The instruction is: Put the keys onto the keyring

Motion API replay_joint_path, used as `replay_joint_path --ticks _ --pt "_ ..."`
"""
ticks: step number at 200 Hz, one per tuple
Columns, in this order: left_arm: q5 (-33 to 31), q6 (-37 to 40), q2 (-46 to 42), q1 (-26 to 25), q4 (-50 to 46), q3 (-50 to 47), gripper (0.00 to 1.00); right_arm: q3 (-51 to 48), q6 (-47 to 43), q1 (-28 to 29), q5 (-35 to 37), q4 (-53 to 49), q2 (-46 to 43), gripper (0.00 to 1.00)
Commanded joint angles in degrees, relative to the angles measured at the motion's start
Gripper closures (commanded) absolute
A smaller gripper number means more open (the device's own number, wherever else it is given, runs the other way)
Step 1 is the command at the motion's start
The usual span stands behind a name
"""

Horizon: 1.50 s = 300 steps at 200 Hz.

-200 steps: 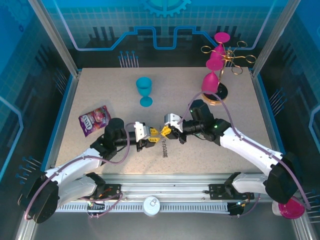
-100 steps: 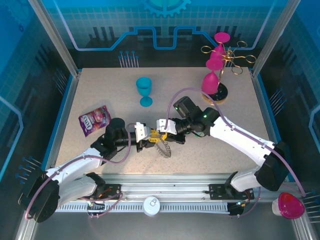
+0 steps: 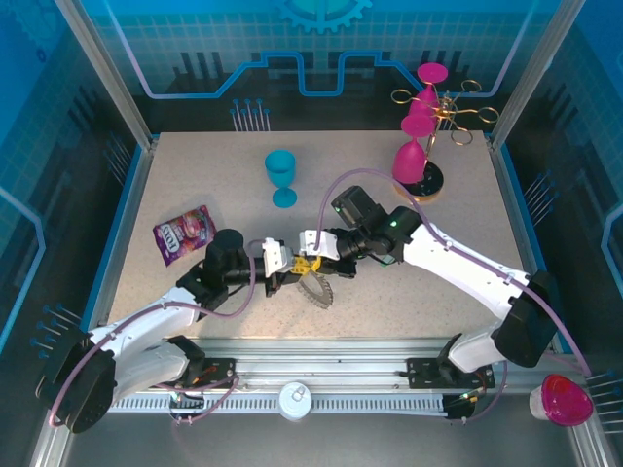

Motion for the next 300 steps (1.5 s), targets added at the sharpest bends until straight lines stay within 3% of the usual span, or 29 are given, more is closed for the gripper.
replay_joint_path --ticks 1,44,140,190,210,229,254,300 --pt "1.70 0.56 -0.55 -0.04 1.44 1.28 1.00 -5.01 5.55 -2.98 -7.41 10.63 -6.19 0.80" --pt "2.62 -1.38 -1.52 -0.01 6.51 -0.45 1.00 -17.96 11.28 -9.27 -17.26 26.83 -12.62 0.74" --pt "4.12 -7.42 -0.29 -0.04 16.15 -2.34 1.00 -24.93 16.55 -8.72 -22.02 39.62 -11.82 0.72" --pt "4.42 -9.21 0.30 0.00 18.70 -2.72 1.00 -24.45 17.13 -8.20 -22.59 41.04 -10.93 0.82" --pt "4.32 -9.24 0.35 0.04 18.55 -2.65 1.00 -24.12 17.61 -8.10 -22.93 41.42 -10.91 0.97" --pt "3.09 -8.60 0.24 -0.03 17.07 -2.46 1.00 -23.16 16.87 -8.11 -22.31 39.20 -11.18 1.00" --pt "0.54 -5.70 -0.39 -0.04 11.68 -1.31 0.83 -18.35 11.52 -7.77 -18.72 28.16 -11.30 1.00" --pt "-1.81 -1.60 -0.75 0.00 3.61 0.85 0.81 -5.89 0.85 -4.66 -5.02 2.78 -7.01 1.00"
